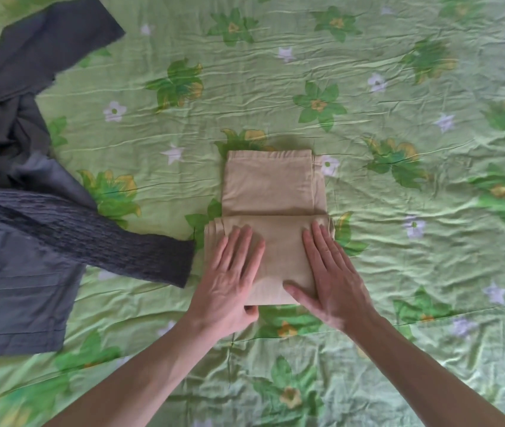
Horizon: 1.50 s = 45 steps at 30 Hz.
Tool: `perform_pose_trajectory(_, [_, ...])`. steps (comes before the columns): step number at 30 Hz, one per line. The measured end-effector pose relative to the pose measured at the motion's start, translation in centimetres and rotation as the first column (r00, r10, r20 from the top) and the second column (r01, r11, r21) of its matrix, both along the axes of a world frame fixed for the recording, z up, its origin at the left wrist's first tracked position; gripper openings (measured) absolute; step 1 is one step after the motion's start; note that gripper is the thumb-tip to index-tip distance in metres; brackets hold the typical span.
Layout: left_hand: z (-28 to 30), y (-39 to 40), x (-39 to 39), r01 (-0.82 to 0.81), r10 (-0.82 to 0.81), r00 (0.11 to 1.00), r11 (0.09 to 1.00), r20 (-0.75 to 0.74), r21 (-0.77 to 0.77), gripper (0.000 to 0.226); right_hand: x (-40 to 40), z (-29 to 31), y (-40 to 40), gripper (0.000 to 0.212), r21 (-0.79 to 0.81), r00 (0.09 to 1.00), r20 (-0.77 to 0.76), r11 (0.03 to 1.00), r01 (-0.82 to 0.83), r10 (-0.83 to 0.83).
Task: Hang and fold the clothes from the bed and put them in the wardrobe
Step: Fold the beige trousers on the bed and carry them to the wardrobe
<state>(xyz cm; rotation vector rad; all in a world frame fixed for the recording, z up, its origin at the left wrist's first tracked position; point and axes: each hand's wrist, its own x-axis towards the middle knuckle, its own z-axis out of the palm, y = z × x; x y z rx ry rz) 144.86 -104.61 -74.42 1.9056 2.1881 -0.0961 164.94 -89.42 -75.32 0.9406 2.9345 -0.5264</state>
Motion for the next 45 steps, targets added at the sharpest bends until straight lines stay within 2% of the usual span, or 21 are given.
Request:
perform_pose_trajectory(4, [1.1,0.5,0.8,-0.004,-0.003,0.996,0.996,-0.086,-0.086,0.14,0.6,0.9,0.3,0.11,0.03,0.996,-0.033,0.996,-0.088,0.089])
perform_pose_trajectory(8, [3.6,0.4,1.5,-0.033,0.025,0.997,0.993,-0.072,-0.113,0.118,2.2,2.2,-0.2,0.111,0.062,0.978,-0.041,0.978,-0.2,0.202])
perform_pose_trajectory(11, [5.9,-0.2,1.8,0.012,-0.012,1.0,0.998,-0.007,-0.056,0.098,3.8,3.7,-0.5,0.124,0.042,0.972,-0.021,0.971,-0.234,0.235])
perform_pose_trajectory(13, [7.6,-1.0,1.4,0.059,-0.058,0.995,0.998,0.078,-0.006,0.077,4.9,5.2,-0.1,0.117,-0.005,0.967,-0.064,0.969,-0.247,0.246])
perform_pose_trajectory(16, [10.6,-1.4,-0.3,0.036,0.008,0.949,0.99,0.316,-0.135,0.054,6.0,7.7,0.4,0.083,-0.074,0.949,-0.186,0.959,-0.273,0.256])
perform_pose_trajectory(18, [11.7,-1.3,-1.4,0.019,0.093,0.875,0.974,0.475,-0.226,0.033,6.1,9.1,0.5,0.076,-0.2,0.952,-0.243,0.95,-0.238,0.187])
perform_pose_trajectory(21, [11.5,-0.9,-3.1,-0.04,0.271,0.685,0.941,0.676,-0.337,0.023,5.2,9.9,0.9,0.072,-0.435,0.94,-0.341,0.885,-0.164,0.007])
perform_pose_trajectory(24, [10.4,-0.3,-5.2,-0.196,0.455,0.486,0.889,0.746,-0.415,0.031,3.9,9.2,1.6,0.074,-0.596,0.888,-0.399,0.801,-0.062,-0.228])
perform_pose_trajectory(26, [9.4,-0.2,-6.0,-0.396,0.55,0.308,0.816,0.776,-0.422,0.043,2.7,8.8,1.8,0.074,-0.708,0.791,-0.391,0.703,0.068,-0.47])
perform_pose_trajectory(28, [8.1,-0.3,-5.6,-0.666,0.571,0.151,0.662,0.807,-0.344,0.054,1.1,8.0,2.0,0.066,-0.75,0.679,-0.354,0.629,0.204,-0.643])
perform_pose_trajectory(30, [6.8,-0.4,-4.3,-0.828,0.557,0.064,0.493,0.828,-0.268,0.058,-0.6,6.8,2.1,0.055,-0.733,0.629,-0.342,0.617,0.286,-0.698])
perform_pose_trajectory(31, [6.2,-0.3,-3.6,-0.847,0.559,0.056,0.465,0.827,-0.258,0.062,-1.3,6.3,2.1,0.05,-0.725,0.622,-0.34,0.618,0.304,-0.705])
perform_pose_trajectory(34, [4.4,0.3,-2.5,-0.832,0.558,0.082,0.494,0.826,-0.252,0.081,-3.0,4.1,2.2,0.046,-0.663,0.642,-0.319,0.648,0.375,-0.698])
perform_pose_trajectory(37, [2.9,1.3,-3.2,-0.819,0.615,0.043,0.472,0.787,-0.325,0.09,-4.2,2.1,2.8,0.054,-0.5,0.686,-0.263,0.704,0.504,-0.678])
perform_pose_trajectory(41, [1.9,2.3,-4.8,-0.805,0.678,0.126,0.497,0.724,-0.325,0.085,-5.1,1.0,3.6,0.076,-0.407,0.684,-0.209,0.698,0.59,-0.699])
perform_pose_trajectory(43, [1.8,2.5,-5.2,-0.811,0.705,0.142,0.485,0.695,-0.326,0.092,-5.2,0.7,3.7,0.07,-0.289,0.744,-0.234,0.775,0.562,-0.627])
perform_pose_trajectory(45, [1.9,2.7,-5.1,-0.833,0.735,0.059,0.409,0.675,-0.372,0.096,-5.4,0.6,3.7,0.055,-0.201,0.8,-0.227,0.831,0.519,-0.555])
